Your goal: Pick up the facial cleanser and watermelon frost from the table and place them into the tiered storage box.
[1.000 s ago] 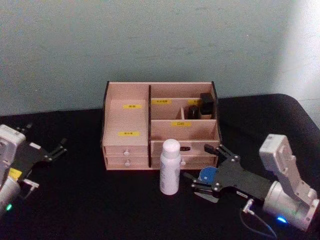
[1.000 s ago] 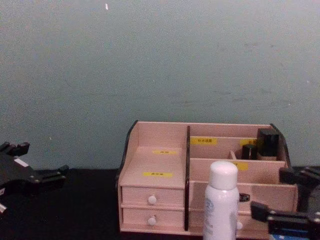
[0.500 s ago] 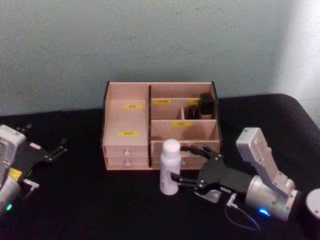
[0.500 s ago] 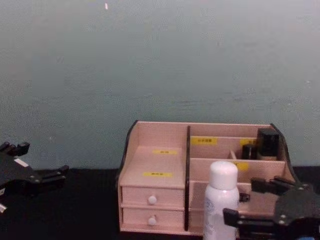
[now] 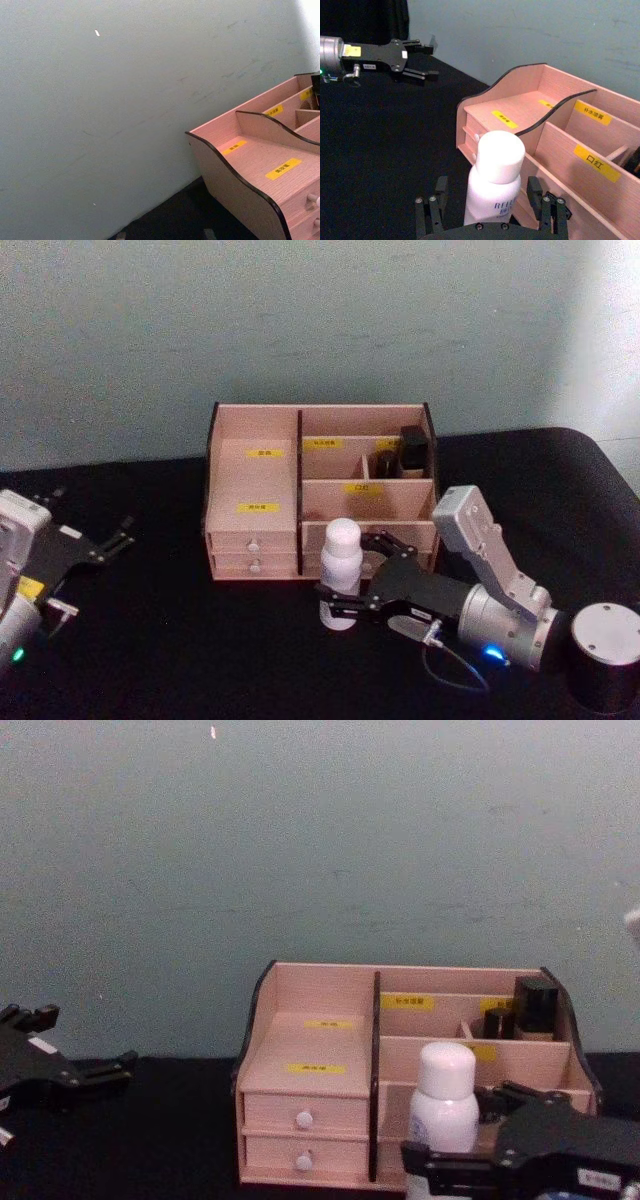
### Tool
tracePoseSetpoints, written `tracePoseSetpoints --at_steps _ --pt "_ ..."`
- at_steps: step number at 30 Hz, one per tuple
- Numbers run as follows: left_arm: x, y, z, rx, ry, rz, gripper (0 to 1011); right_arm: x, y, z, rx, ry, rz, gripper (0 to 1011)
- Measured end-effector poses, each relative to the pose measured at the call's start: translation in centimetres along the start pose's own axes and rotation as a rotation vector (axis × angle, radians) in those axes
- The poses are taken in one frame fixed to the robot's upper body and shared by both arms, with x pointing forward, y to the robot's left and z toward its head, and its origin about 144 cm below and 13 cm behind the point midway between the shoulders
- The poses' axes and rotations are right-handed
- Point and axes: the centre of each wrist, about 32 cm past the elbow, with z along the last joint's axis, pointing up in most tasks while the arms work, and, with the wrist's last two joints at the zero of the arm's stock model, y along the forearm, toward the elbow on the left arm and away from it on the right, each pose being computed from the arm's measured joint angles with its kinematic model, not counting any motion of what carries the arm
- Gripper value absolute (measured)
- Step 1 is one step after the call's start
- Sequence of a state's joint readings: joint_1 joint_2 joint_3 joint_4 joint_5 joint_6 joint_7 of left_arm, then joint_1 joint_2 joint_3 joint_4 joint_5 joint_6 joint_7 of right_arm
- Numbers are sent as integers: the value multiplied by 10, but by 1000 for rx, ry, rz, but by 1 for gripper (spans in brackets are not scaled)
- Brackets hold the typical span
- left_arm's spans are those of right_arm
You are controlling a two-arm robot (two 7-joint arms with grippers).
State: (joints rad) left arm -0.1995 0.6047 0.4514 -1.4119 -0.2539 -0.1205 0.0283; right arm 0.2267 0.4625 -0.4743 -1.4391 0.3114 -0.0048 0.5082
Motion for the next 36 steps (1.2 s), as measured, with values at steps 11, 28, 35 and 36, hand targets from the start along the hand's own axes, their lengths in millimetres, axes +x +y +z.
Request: tracePoseSetpoints --at_steps 11,28,35,36 --pt "0 0 0 0 0 0 1001 0 10 -2 -34 22 -5 1002" --pt "0 0 0 0 0 0 1001 1 10 -2 -37 28 -10 1002" --pt "0 0 0 0 0 0 1001 1 10 -2 -35 27 -10 883" --pt "0 0 0 0 0 0 1001 1 10 -2 -35 27 -10 860"
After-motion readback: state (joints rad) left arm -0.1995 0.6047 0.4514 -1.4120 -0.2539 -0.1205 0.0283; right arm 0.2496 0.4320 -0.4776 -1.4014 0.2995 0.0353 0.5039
